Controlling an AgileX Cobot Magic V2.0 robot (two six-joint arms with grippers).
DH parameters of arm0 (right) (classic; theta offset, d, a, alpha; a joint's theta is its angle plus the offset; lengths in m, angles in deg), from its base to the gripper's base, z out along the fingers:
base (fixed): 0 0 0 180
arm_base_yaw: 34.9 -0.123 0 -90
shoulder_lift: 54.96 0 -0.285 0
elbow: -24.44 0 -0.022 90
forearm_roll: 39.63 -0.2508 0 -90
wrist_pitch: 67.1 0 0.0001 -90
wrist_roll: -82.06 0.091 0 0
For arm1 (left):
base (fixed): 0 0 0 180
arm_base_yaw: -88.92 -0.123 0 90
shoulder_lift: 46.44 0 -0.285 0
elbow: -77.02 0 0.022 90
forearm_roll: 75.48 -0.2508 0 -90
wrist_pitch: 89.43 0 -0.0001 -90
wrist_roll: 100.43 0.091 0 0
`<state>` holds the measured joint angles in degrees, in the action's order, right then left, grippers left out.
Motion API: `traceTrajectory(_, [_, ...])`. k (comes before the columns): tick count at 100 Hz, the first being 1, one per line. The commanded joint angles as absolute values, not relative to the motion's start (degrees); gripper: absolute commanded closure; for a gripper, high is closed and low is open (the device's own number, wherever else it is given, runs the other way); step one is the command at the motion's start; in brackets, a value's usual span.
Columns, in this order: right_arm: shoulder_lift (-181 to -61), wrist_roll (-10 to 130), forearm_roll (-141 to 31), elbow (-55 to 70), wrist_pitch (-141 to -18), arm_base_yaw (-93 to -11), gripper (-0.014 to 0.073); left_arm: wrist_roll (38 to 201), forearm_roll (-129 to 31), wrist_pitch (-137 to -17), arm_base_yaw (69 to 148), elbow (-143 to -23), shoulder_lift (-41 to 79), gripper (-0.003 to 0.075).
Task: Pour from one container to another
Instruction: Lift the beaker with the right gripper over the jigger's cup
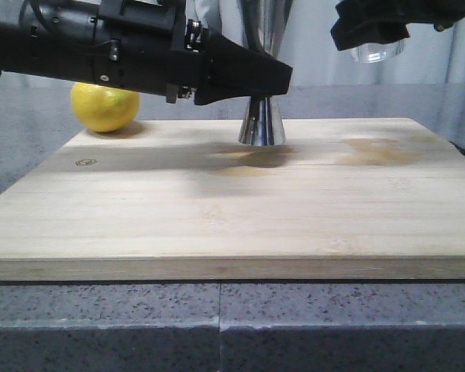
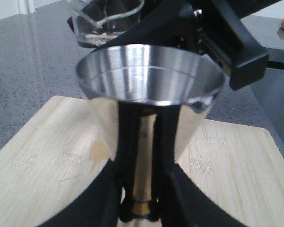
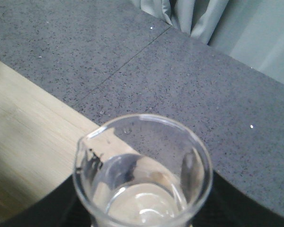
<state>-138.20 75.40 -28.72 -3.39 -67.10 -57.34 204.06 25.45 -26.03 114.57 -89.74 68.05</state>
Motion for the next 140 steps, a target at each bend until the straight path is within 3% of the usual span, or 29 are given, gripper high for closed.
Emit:
traceTrajectory(1, [-136.80, 75.30, -26.39, 0.36, -64.76, -57.96, 0.0273, 202.74, 28.52, -22.97, 114.98, -91.89, 65.75, 0.0618])
traceTrajectory(73, [-136.80, 75.10, -13.22, 4.98, -70.17, -66.26, 0.0273, 202.17, 25.61, -23.22, 115.97, -92.02, 65.75, 0.0618])
traceTrajectory(140, [-136.80, 75.10, -3.03, 4.98, -73.17, -67.36, 0.0273, 202.17, 28.58, -24.82, 115.97, -92.12, 65.75, 0.0618])
